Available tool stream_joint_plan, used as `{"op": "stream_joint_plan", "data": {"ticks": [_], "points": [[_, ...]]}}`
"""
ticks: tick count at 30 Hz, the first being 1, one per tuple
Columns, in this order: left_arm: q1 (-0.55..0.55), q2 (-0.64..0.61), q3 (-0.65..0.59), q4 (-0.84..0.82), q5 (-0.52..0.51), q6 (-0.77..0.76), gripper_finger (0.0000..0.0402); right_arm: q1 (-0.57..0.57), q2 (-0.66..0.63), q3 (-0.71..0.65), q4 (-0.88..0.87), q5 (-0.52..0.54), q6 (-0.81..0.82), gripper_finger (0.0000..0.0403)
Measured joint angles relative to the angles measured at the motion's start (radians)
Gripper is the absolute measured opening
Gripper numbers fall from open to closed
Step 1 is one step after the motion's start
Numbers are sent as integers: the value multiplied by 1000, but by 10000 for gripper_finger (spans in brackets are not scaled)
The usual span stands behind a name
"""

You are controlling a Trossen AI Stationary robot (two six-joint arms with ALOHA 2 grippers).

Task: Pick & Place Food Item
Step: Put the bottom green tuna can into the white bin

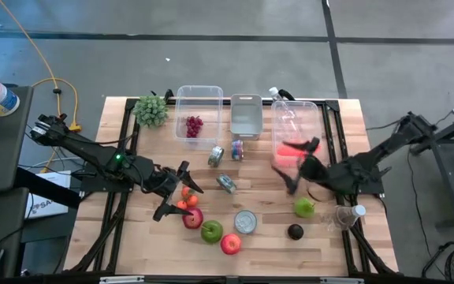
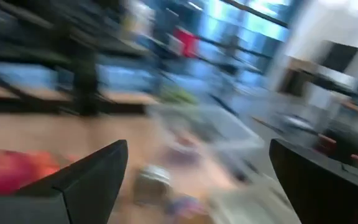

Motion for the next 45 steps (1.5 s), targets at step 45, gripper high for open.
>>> {"op": "stream_joint_plan", "data": {"ticks": [45], "points": [[0,0,0,-87,-3,-14,331,144,35,28,-96,-729,-5,380]]}}
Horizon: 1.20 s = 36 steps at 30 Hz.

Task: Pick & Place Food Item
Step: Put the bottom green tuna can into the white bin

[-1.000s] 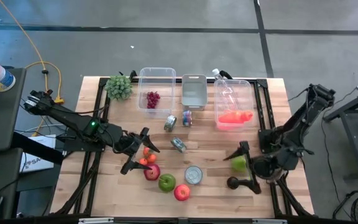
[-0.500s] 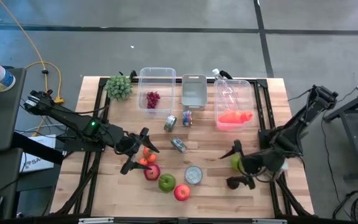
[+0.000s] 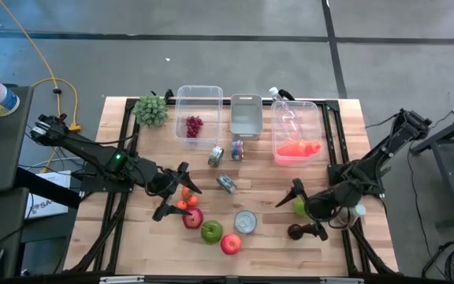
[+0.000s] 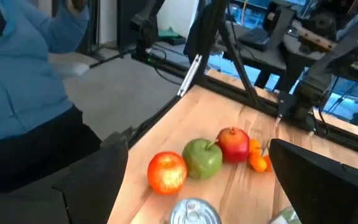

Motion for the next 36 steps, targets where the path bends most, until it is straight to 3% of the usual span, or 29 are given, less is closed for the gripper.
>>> {"op": "stream_joint_plan", "data": {"ticks": [6,13,23,26,31,33,36], "points": [[-1,0,-1,0,0,-48,331,-122,0,75,-91,-165,29,380],[-8,0,-1,0,1,-48,331,-261,18,81,-240,-212,87,380],[-8,47,-1,0,0,-30,331,-337,289,35,43,-276,81,380],[-8,74,-2,0,0,-30,331,-338,387,33,123,-187,63,380],[-7,81,-2,40,0,-29,331,-349,485,33,232,130,29,380],[-7,78,-2,65,0,-20,331,-373,523,34,286,161,60,380],[-7,76,-2,94,0,-3,331,-407,570,34,302,114,131,380]]}}
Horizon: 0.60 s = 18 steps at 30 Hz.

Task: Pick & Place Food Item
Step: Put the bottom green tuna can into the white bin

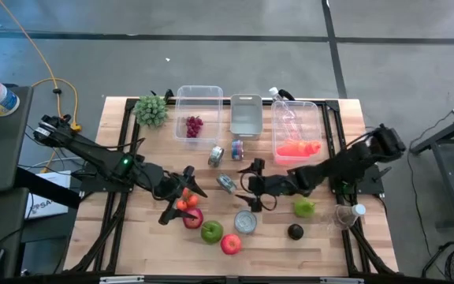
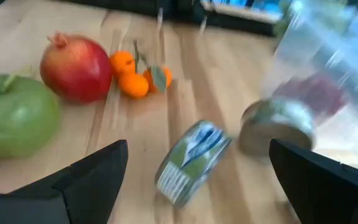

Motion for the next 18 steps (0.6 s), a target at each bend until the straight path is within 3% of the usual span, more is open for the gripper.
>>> {"op": "stream_joint_plan", "data": {"ticks": [5,11,18], "points": [[0,0,0,-7,0,0,331,-28,67,0,26,-89,44,380],[0,0,0,-10,0,0,331,-40,119,0,146,-95,18,380],[0,0,0,-10,0,-3,331,-71,121,0,142,12,98,380]]}}
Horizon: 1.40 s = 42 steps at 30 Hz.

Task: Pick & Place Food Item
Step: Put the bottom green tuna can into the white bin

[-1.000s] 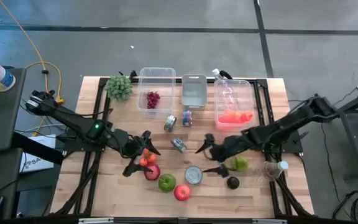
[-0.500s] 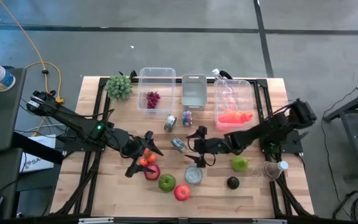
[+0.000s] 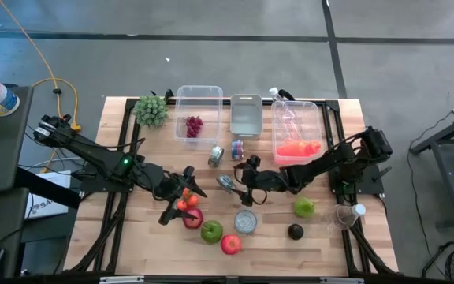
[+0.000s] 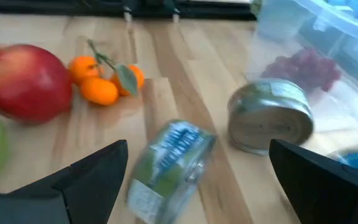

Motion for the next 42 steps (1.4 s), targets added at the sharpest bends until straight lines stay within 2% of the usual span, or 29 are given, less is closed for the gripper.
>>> {"op": "stream_joint_plan", "data": {"ticks": [8,15,20,25,32,42], "points": [[0,0,0,-2,0,0,331,-5,23,0,3,-42,94,380],[0,0,0,0,0,0,331,-10,101,11,57,-27,99,380],[0,0,0,-3,0,1,331,-23,101,9,69,-39,106,380],[0,0,0,0,0,-15,331,-61,101,9,69,-115,143,380],[0,0,0,1,0,-16,331,-70,115,30,50,-155,148,380],[0,0,0,0,0,-19,331,-96,114,43,5,-141,124,380]]}}
